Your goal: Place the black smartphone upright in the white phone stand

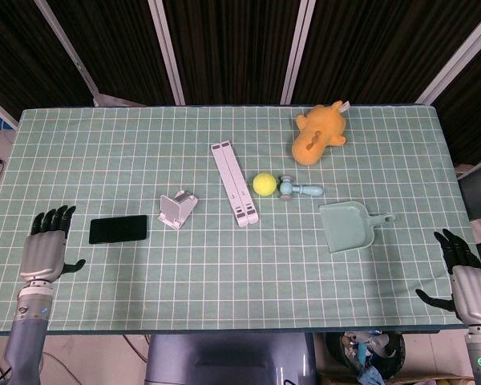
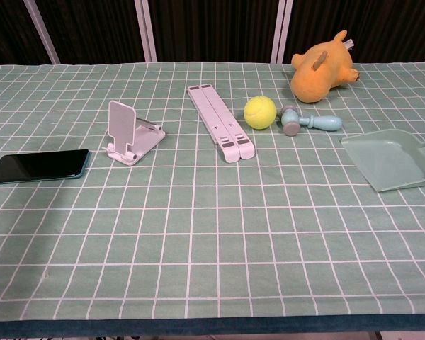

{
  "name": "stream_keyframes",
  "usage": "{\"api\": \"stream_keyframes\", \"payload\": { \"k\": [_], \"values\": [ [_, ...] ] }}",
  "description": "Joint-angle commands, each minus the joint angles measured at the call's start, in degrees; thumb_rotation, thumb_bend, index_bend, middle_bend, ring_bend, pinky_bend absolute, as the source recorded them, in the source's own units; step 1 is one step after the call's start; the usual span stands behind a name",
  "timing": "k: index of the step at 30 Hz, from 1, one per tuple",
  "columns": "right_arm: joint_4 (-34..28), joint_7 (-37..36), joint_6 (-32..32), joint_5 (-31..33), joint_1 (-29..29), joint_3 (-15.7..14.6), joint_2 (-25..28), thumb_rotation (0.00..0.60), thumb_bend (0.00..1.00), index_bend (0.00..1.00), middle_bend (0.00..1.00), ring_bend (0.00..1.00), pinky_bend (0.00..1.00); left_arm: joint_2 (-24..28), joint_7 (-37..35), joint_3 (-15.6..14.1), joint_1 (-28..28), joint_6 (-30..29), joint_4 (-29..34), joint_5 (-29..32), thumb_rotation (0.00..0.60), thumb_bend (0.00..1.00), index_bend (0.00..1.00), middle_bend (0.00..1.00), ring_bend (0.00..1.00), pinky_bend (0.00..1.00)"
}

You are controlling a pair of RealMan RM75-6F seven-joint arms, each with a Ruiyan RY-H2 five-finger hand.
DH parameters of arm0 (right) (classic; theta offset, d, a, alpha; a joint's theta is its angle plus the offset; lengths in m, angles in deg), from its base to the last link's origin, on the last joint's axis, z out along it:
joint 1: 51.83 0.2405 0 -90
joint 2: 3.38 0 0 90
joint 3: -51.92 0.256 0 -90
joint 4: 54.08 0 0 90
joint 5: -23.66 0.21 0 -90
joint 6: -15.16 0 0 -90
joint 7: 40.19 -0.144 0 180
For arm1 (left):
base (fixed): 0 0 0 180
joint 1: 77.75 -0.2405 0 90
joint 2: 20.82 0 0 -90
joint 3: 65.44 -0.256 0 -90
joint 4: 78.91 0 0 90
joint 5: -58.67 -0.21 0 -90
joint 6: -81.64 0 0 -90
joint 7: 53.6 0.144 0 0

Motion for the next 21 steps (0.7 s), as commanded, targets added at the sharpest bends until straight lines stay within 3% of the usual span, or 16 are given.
{"api": "stream_keyframes", "payload": {
  "k": [1, 10, 14, 21],
  "values": [
    [0.02, -0.42, -0.2, 0.22, 0.08, 0.12, 0.01, 0.6, 0.0, 0.0, 0.0, 0.0, 0.2, -3.98, 8.23, 2.6, 6.47, 3.28, -1.49, 10.76, 0.6, 0.13, 0.05, 0.05, 0.0, 0.0],
    [-0.08, -1.19, -0.52, 0.56, 0.16, 0.24, 0.04, 0.6, 0.01, 0.0, 0.0, 0.0, 0.2, -6.39, 14.58, 3.63, 12.22, 3.93, -4.17, 21.05, 0.6, 0.17, 0.06, 0.06, 0.0, 0.0],
    [-0.08, -1.7, -0.41, 0.55, 0.12, 0.31, 0.03, 0.6, 0.02, 0.0, 0.0, 0.0, 0.2, -7.66, 17.34, 3.53, 15.09, 4.32, -6.07, 25.52, 0.6, 0.18, 0.13, 0.07, 0.0, 0.0],
    [-0.11, -2.01, -0.44, 0.6, 0.12, 0.35, 0.02, 0.6, 0.02, 0.0, 0.0, 0.0, 0.2, -10.42, 19.08, 3.05, 18.51, 4.61, -10.64, 29.9, 0.6, 0.21, 0.13, 0.14, 0.0, 0.0]
  ]
}}
